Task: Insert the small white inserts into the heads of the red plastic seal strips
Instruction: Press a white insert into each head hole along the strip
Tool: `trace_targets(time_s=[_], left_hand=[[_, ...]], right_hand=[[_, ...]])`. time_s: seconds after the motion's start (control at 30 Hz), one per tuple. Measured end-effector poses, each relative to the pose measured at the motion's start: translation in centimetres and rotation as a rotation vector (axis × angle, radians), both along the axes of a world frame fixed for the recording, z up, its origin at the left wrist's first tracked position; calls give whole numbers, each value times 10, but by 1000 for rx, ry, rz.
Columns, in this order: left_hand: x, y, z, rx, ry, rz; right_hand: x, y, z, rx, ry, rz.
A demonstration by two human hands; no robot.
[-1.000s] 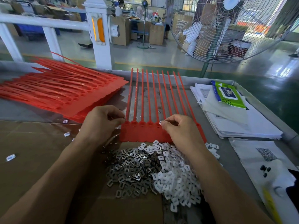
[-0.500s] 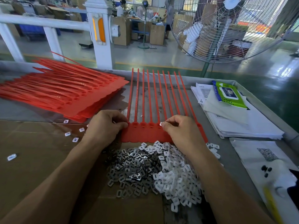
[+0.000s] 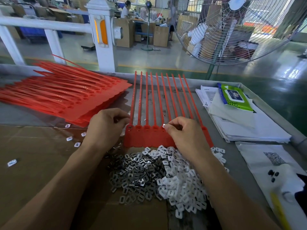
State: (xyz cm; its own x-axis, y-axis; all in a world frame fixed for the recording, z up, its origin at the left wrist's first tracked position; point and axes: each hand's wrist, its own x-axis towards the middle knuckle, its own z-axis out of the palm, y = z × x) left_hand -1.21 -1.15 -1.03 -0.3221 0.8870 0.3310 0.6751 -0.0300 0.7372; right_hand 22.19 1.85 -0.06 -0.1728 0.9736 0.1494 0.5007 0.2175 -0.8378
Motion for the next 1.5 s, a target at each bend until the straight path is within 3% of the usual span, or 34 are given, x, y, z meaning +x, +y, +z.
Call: trace_targets(time_s=[0.13, 0.33, 0.57, 0.73, 1.1, 1.23, 1.37, 1.5], left_hand=[[20, -4, 7, 103, 25, -227], [38, -10, 9, 176, 151, -374], [36, -11, 8, 210, 245, -377], [27, -7, 10, 214, 312, -291], [5, -1, 8, 20, 256, -76], [-11, -4, 12, -135, 202, -20], [-21, -9, 20, -406, 193, -101], [-16, -10, 22, -476, 192, -159]], right_hand=[[-5, -4, 1, -20, -1, 86], [-9, -8, 3, -85, 27, 185], [-10, -9, 4, -137, 19, 232], [-10, -11, 5, -122, 118, 195], [-8, -6, -1, -63, 61, 102], [-7, -5, -4, -42, 3, 110], [-9, -4, -6, -44, 3, 130], [-10, -4, -6, -40, -6, 136]])
